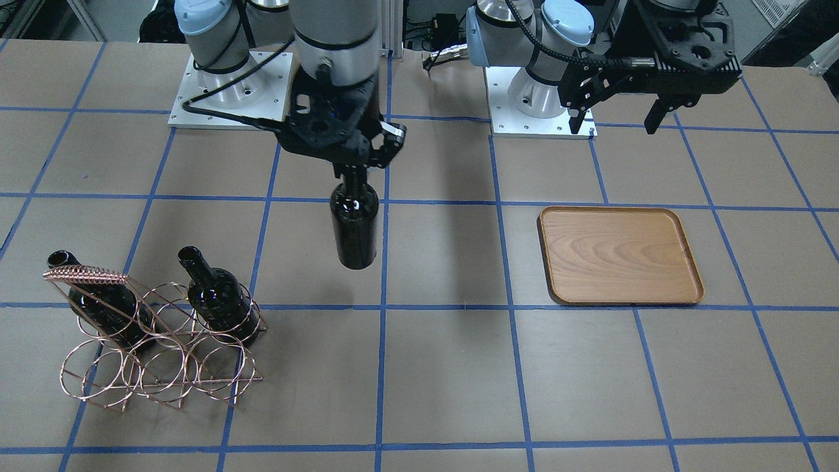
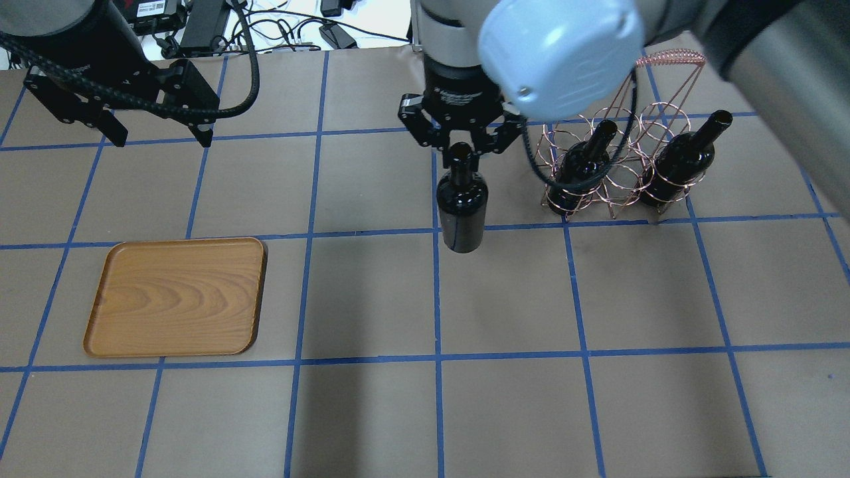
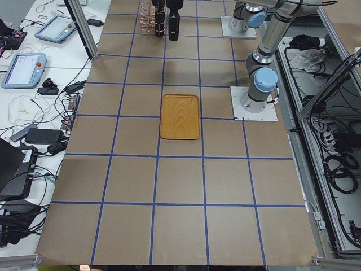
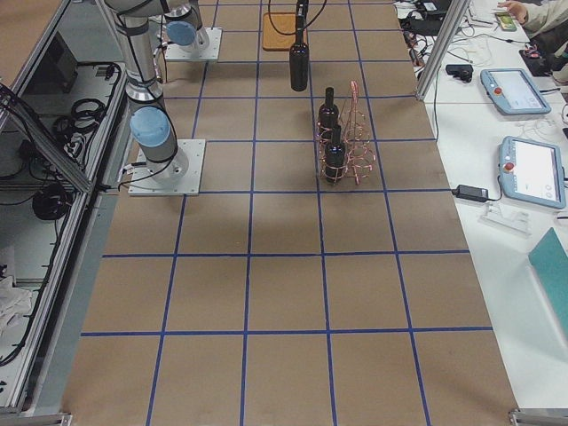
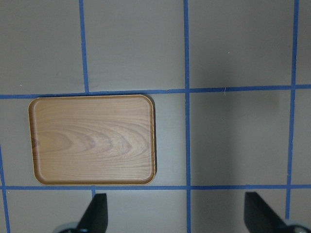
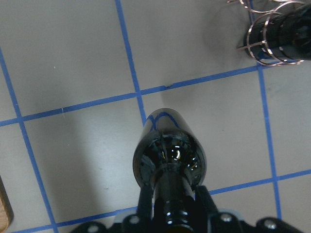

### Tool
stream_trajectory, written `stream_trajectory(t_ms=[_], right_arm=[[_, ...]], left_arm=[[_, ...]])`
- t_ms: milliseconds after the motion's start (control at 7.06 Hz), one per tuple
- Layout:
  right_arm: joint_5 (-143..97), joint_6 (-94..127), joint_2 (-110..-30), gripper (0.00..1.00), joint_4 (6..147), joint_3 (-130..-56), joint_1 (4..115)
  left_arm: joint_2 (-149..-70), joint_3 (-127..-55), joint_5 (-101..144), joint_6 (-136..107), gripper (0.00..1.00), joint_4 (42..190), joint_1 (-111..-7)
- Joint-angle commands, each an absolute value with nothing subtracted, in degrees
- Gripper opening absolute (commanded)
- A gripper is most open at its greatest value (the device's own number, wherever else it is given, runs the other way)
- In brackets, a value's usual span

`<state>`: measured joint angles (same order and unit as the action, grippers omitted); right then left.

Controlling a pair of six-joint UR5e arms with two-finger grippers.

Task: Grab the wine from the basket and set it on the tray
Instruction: 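Carry the bottle toward the table center and stand it upright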

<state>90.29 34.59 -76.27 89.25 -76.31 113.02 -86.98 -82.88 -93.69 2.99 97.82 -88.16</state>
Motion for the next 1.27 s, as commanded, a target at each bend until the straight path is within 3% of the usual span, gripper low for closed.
stream_trajectory(t_ms=[0,708,1133], right_arm=[[90.4,41.6,-72.3,0.23,93.2,-77.0,117.1],[88.9,42.4,-69.3,0.27,97.3,-77.8,118.3],[88.9,41.9,-69.3,0.88,97.2,-78.5,118.3]], left_arm=[[-87.0,-82.9,-93.7,3.0,1.00,97.8,-88.2],[-87.1,-82.9,-93.7,2.9,1.00,97.8,-88.2],[-87.0,-82.9,-93.7,3.0,1.00,97.8,-88.2]])
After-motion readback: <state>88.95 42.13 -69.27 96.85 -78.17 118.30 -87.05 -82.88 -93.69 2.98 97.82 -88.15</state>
